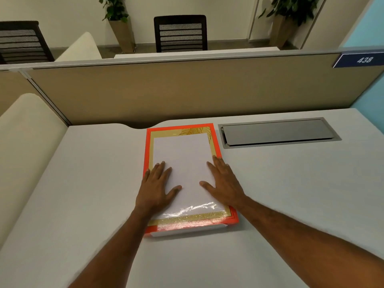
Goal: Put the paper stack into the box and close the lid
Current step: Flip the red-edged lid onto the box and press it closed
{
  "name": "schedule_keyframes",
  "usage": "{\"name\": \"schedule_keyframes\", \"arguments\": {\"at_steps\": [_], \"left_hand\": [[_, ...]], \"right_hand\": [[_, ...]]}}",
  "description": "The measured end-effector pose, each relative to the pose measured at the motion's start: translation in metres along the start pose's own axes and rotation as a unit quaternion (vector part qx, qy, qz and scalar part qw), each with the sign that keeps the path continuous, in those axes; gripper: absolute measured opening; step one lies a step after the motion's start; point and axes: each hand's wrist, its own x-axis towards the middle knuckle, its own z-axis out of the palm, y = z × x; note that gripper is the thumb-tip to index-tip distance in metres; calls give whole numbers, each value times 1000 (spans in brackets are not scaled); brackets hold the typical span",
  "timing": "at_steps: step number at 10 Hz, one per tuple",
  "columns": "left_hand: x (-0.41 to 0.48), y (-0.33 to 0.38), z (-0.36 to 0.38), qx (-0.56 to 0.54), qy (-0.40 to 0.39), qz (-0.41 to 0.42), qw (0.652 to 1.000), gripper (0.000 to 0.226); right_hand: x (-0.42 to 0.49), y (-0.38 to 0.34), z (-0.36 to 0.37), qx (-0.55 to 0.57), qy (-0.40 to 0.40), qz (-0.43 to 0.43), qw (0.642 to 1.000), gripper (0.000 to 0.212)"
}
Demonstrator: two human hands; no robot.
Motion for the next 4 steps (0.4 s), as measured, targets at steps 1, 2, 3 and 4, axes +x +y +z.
{"name": "schedule_keyframes", "arguments": {"at_steps": [1,2,3,4], "left_hand": [[-1,1,1,15,-8,-6,1000,83],[-1,4,-2,20,-15,-11,1000,84],[-6,11,-10,25,-25,-21,999,85],[-11,18,-16,23,-25,-29,999,86]], "right_hand": [[-2,0,2,-33,-3,1,999,80],[-2,-1,-2,-48,-16,7,999,80],[-8,-1,-11,-59,-20,10,998,81],[-15,6,-20,-66,-18,15,998,83]]}}
